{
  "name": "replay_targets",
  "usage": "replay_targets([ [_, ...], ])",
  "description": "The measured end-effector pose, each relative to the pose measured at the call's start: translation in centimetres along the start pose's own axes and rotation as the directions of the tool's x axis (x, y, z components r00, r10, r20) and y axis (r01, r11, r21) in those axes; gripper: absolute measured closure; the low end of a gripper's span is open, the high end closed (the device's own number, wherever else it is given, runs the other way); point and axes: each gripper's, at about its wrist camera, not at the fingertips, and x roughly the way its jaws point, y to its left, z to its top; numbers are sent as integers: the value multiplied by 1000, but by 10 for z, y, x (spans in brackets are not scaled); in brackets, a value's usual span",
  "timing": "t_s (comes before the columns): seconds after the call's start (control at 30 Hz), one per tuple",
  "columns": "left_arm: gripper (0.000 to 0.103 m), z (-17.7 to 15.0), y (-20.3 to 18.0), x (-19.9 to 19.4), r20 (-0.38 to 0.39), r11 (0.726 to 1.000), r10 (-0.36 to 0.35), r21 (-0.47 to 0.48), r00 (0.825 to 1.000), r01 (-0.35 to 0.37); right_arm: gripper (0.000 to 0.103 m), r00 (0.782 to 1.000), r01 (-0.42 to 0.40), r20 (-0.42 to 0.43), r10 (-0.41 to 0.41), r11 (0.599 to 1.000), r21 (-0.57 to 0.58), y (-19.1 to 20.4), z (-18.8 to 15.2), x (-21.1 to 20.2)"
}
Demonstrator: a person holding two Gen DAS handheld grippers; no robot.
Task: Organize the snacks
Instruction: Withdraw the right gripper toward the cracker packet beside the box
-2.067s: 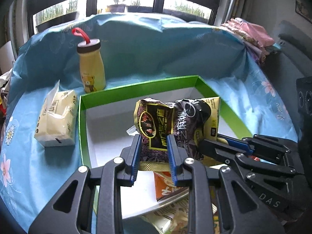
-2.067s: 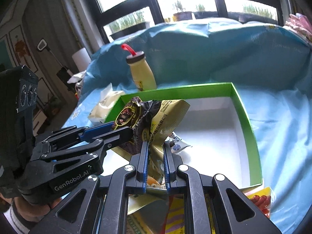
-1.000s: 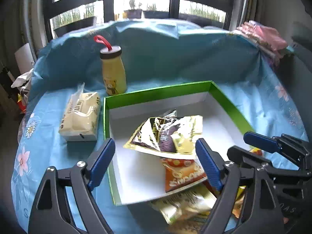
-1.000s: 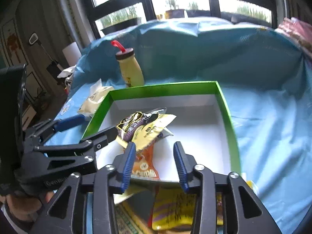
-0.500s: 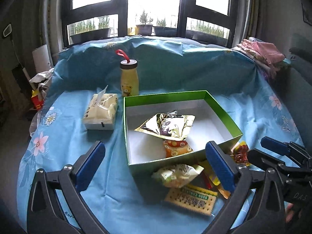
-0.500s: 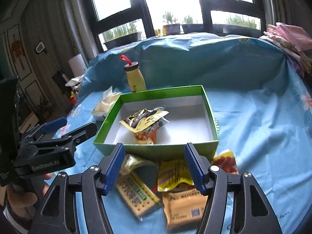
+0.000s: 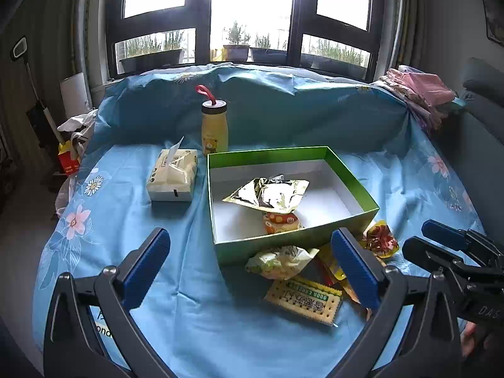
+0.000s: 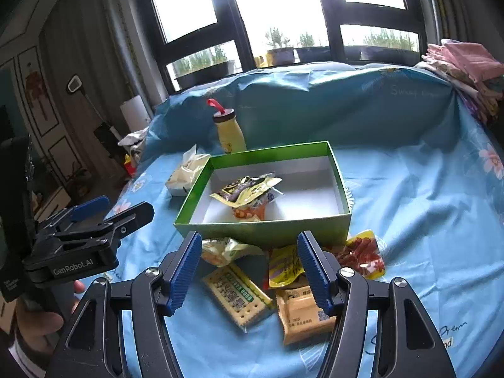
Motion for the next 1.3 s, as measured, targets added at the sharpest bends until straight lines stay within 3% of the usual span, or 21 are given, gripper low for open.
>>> replay_targets([
  [0.4,0,-12,-1,-2,-29,1000,-14,-8,999,14,39,1000,4,-20,-4,1000,7,2,-12,-6],
  [0.8,0,-38,4,18,-135,997,-71,-31,988,67,39,994,4,-114,-2,1000,22,2,-40,13],
  [1.07,0,-61,9,40,-208,988,-151,-61,966,141,39,977,-12,-211,15,1000,14,6,-71,35],
  [1.3,1,-74,3,56,-248,977,-214,-56,945,207,39,969,-32,-244,26,999,-20,19,-87,48],
])
